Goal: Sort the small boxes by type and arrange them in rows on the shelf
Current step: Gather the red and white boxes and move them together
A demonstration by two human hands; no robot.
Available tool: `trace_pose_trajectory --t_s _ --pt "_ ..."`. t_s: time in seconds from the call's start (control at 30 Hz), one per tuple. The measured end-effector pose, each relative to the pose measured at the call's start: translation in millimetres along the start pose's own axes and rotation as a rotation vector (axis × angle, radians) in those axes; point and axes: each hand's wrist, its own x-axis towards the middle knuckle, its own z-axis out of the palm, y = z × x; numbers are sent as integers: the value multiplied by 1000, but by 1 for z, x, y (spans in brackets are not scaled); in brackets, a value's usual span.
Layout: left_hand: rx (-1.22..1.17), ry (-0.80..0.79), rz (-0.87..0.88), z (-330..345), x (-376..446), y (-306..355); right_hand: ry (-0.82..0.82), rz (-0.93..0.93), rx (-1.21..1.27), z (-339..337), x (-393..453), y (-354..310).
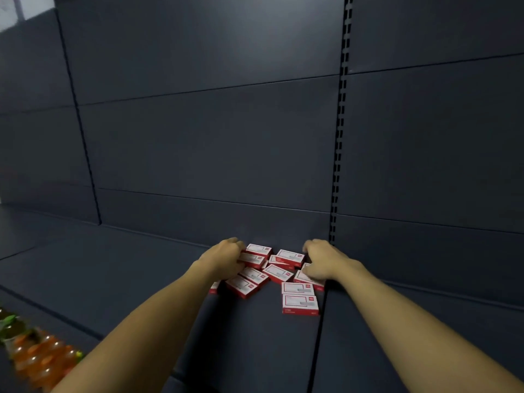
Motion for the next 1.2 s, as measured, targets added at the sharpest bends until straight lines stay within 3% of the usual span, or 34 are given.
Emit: trace_pose_trajectory --t_s 0.43,0.9,1.2 --pt "-46 -67 243 -1 30 -32 62 154 36 12 17 -24" --pt "-255 186 277 -32 29 -77 60 349 16 13 19 -57" --pt "-183 248 313 -48 22 -92 47 380 68 16 27 -68"
